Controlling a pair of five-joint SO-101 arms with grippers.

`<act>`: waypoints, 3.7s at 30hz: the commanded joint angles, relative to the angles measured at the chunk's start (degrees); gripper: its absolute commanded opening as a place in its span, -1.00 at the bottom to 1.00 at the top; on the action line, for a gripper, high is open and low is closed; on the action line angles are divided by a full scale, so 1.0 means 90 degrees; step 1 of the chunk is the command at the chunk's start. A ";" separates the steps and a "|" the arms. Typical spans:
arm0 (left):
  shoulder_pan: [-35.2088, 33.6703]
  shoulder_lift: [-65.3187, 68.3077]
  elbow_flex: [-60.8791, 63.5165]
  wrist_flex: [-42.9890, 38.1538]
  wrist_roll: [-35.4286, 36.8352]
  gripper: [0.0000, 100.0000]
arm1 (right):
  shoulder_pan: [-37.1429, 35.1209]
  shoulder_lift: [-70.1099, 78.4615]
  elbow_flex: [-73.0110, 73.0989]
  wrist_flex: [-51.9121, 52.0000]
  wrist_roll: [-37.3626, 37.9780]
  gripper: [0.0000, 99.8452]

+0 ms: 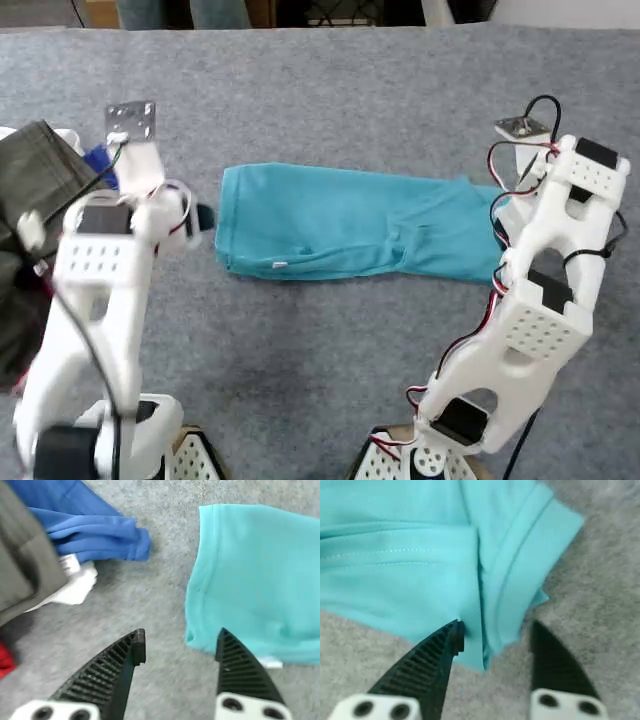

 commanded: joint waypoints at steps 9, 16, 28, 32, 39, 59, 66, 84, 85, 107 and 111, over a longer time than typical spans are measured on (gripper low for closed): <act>0.0190 0.4073 -0.3043 -0.0352 0.0156 -0.48 | 0.0088 -0.0230 -0.2515 0.1162 0.0068 -0.45; 0.0200 0.5538 -0.4078 -0.0342 0.0156 -0.48 | 0.0078 -0.0200 -0.3248 0.1407 0.0068 -0.45; 0.1089 0.5841 -0.3912 0.0039 0.0195 -0.54 | 0.0049 -0.0181 -0.3219 0.1368 0.0068 -0.46; 0.1128 0.5841 -0.3766 0.0010 0.0215 -0.54 | 0.0059 -0.0181 -0.3219 0.1377 0.0068 -0.46; 0.1099 0.5851 -0.3736 -0.0088 0.0596 -0.70 | 0.0059 -0.0200 -0.3248 0.1397 0.0068 -0.46; 0.1832 0.6593 -0.7419 0.2325 0.0596 -0.94 | 0.1475 -0.1792 -0.3336 0.0996 0.0010 -0.46; 0.3082 0.6652 -0.8366 0.2686 0.0606 -0.94 | 0.2120 -0.2281 -0.4088 0.0654 -0.1172 -0.46; 0.4850 0.8860 -1.2234 0.1934 0.1563 -0.94 | 0.3497 -0.2310 -0.4801 0.0361 -0.1270 -0.46; 0.4938 0.8938 -1.2322 0.1817 0.1563 -0.94 | 0.3546 -0.2310 -0.4801 0.0361 -0.1270 -0.46; 0.6100 0.9827 -1.1902 -0.1797 0.1065 -0.93 | 0.3780 -0.2300 -0.4781 0.0186 -0.1289 -0.46; 0.5875 0.9963 -1.1912 -0.1680 0.1143 -0.80 | 0.3712 -0.2300 -0.4615 0.0166 -0.1280 -0.46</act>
